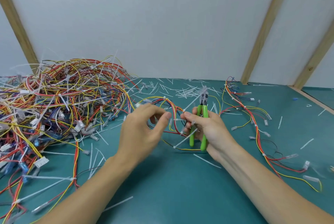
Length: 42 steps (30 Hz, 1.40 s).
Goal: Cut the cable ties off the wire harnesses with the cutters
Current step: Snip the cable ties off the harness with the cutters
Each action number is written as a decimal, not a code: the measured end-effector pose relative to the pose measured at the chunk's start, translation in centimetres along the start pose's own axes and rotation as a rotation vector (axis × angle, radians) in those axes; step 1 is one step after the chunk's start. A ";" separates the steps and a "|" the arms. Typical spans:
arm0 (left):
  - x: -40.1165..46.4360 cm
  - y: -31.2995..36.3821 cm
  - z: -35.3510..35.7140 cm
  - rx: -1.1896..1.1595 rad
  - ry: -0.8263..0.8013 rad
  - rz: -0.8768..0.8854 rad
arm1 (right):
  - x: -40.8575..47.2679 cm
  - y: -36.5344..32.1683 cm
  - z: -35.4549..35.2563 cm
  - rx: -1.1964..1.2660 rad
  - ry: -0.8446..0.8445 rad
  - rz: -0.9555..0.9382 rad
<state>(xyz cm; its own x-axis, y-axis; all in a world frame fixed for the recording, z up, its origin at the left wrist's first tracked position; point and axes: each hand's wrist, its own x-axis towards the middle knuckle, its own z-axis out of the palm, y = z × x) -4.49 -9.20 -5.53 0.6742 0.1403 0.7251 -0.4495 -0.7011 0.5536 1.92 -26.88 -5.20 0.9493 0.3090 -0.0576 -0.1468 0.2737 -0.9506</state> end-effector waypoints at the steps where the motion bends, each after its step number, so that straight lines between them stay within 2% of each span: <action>1: -0.2 0.0 0.4 -0.009 -0.060 -0.052 | -0.1 0.0 0.1 0.029 -0.012 -0.006; 4: -0.5 -0.4 1.1 -0.023 -0.162 -0.174 | -0.3 0.3 0.5 0.004 -0.052 -0.047; 9: -0.2 -1.2 0.8 -0.463 -0.266 -0.442 | -0.8 1.0 1.1 -0.135 -0.078 -0.113; 15: -0.2 -1.2 1.1 -0.571 -0.189 -0.610 | -0.8 1.0 1.2 -0.156 -0.145 -0.069; 23: -0.2 -0.6 1.1 -0.591 -0.082 -0.666 | -0.5 0.7 0.4 -0.563 -0.008 -0.257; 30: -0.1 -1.1 1.0 -0.564 -0.136 -0.733 | -0.3 1.3 0.1 -0.886 0.156 -0.486; 37: -0.1 -1.2 1.1 -0.546 -0.113 -0.756 | 0.2 1.1 -0.9 -0.846 0.230 -0.413; 42: -0.2 -1.5 1.1 -0.527 -0.004 -0.779 | 0.1 0.0 -0.9 -0.768 0.261 -0.505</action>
<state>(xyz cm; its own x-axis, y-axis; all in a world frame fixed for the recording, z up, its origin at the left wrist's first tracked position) -3.29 -8.98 -6.97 0.8983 0.4334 0.0719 -0.0778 -0.0041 0.9970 2.23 -27.68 -5.50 0.8962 0.0793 0.4365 0.4318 -0.3819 -0.8171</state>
